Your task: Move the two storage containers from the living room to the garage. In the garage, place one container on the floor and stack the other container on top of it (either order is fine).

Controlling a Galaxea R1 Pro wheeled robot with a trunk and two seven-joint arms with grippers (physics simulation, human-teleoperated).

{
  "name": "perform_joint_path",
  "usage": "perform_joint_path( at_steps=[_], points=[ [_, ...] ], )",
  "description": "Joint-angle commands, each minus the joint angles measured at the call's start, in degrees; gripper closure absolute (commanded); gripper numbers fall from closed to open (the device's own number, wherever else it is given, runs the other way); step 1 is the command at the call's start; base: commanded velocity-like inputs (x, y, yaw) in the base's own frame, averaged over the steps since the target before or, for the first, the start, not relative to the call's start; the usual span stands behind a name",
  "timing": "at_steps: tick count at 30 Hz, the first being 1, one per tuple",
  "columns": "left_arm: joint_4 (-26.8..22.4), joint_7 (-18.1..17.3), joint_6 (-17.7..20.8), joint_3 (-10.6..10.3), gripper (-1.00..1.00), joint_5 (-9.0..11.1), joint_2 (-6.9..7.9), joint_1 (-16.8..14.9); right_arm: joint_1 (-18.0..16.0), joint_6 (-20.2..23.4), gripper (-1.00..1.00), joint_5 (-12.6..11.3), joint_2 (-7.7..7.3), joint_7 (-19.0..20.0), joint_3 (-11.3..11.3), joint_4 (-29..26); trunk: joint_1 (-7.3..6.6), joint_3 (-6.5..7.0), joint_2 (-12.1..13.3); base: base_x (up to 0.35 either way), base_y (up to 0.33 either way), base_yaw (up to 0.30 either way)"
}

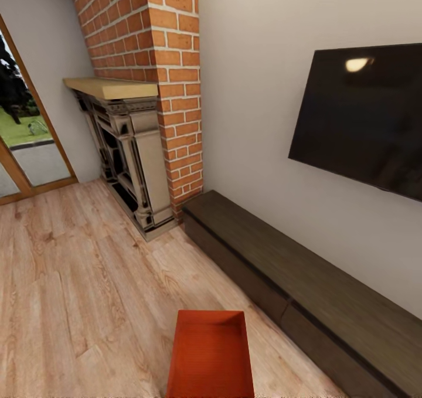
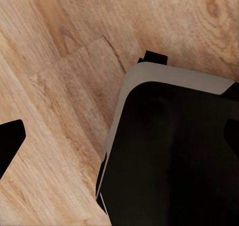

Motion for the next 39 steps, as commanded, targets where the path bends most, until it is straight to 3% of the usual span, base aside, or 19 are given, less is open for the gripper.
perform_joint_path(
  at_steps=[1, 6, 39],
  points=[
    [0.0, 0.1, -0.2, -0.3, -1.0, 0.4, 0.01, 0.0, -0.1, -0.3, -1.0, -0.4, 0.04, -0.1, 0.5, 0.2, 0.23, -0.33, -0.5, 0.0, 0.0, 0.0],
    [0.0, 0.1, -0.2, -0.3, -1.0, 0.5, 0.04, 0.0, -0.1, -0.3, -1.0, -0.4, 0.04, -0.1, 0.5, 0.2, 1.32, -1.69, -2.5, 0.0, 0.0, 0.0],
    [-0.4, 0.1, -0.3, -0.7, -1.0, 0.1, 0.22, 0.0, 0.0, -0.3, -1.0, -0.4, 0.09, 0.0, 0.5, 0.2, 1.32, -4.69, -2.5, 0.0, 0.0, 0.0]
  ],
)
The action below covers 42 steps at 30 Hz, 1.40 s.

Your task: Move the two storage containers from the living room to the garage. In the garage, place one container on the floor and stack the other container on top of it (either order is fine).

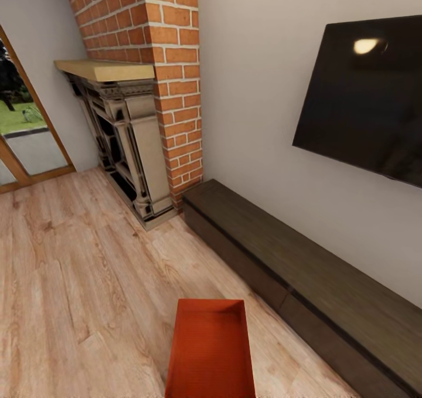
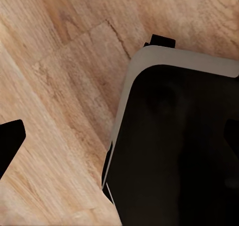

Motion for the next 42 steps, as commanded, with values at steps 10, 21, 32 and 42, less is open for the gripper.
perform_joint_path(
  at_steps=[10, 21, 32, 42],
  points=[
    [0.0, 0.1, -0.2, -0.4, -1.0, 0.4, 0.0, 0.0, -0.1, -0.6, -1.0, -0.4, 0.03, -0.1, 0.5, 0.2, 0.0, -0.96, 0.0, 0.0, 0.0, 0.0],
    [0.0, 0.1, -0.2, -0.4, -1.0, 0.4, 0.0, 0.0, -0.1, -0.8, -1.0, -0.4, -0.03, -0.1, 0.5, 0.2, 0.0, -1.96, 0.0, 0.0, 0.0, 0.0],
    [0.0, 0.1, -0.1, -0.4, -1.0, 0.4, 0.0, 0.0, 0.0, -0.6, -1.0, -0.4, 0.06, -0.1, 0.5, 0.2, 0.0, -2.96, 0.0, 0.0, 0.0, 0.0],
    [0.0, 0.1, -0.2, -0.4, -1.0, 0.4, 0.0, 0.0, -0.1, -0.6, -1.0, -0.4, 0.13, -0.1, 0.5, 0.2, 0.0, -3.87, 0.0, 0.0, 0.0, 0.0]
  ],
)
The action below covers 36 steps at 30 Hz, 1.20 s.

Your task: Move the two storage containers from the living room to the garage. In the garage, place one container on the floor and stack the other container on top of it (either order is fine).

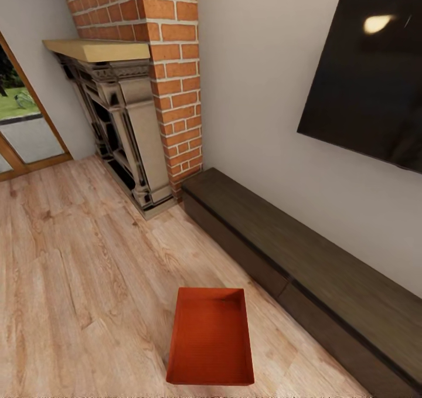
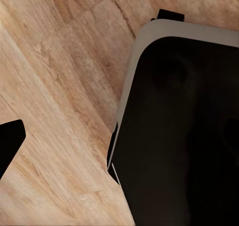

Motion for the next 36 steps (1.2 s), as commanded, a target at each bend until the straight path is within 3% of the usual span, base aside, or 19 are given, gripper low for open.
perform_joint_path(
  at_steps=[1, 36],
  points=[
    [0.0, 0.1, -0.2, -0.4, -1.0, 0.5, 0.0, 0.0, -0.1, -0.3, -1.0, -0.4, 0.06, -0.1, 0.5, 0.2, 0.0, -0.14, 0.0, 0.0, 0.0, 0.0],
    [0.0, 0.1, -0.2, -0.4, -1.0, 0.5, 0.0, 0.0, -0.1, -0.3, -1.0, -0.4, -0.06, -0.1, 0.5, 0.2, 0.0, -3.32, 0.0, 0.0, 0.0, 0.0]
  ],
)
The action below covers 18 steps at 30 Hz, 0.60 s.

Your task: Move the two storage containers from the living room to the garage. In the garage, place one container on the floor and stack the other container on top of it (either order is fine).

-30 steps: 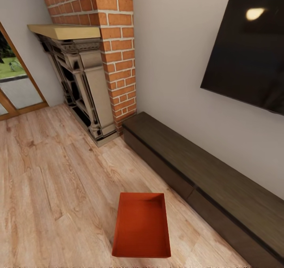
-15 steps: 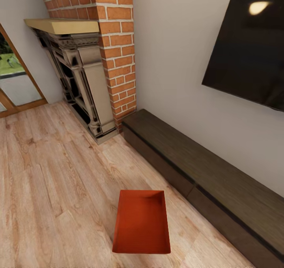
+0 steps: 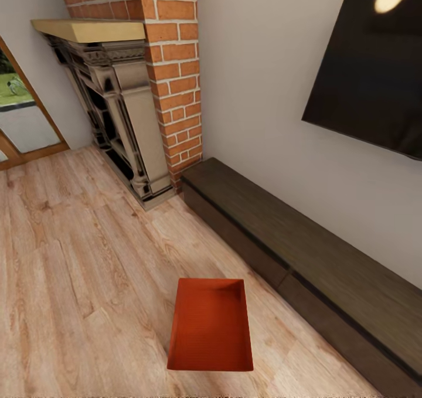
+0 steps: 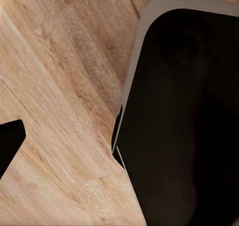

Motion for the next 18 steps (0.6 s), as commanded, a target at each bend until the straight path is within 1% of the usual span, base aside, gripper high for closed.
perform_joint_path(
  at_steps=[1, 18],
  points=[
    [0.0, 0.1, -0.2, -0.4, -1.0, 0.4, 0.0, 0.0, -0.1, -0.3, -1.0, -0.4, 0.02, -0.1, 0.5, 0.2, 0.0, -0.13, 0.0, 0.0, 0.0, 0.0],
    [0.0, 0.1, -0.2, -0.4, -1.0, 0.4, 0.0, 0.0, 0.0, -0.3, -1.0, -0.4, 0.05, -0.1, 0.5, 0.2, 0.0, -1.68, 0.0, 0.0, 0.0, 0.0]
  ],
)
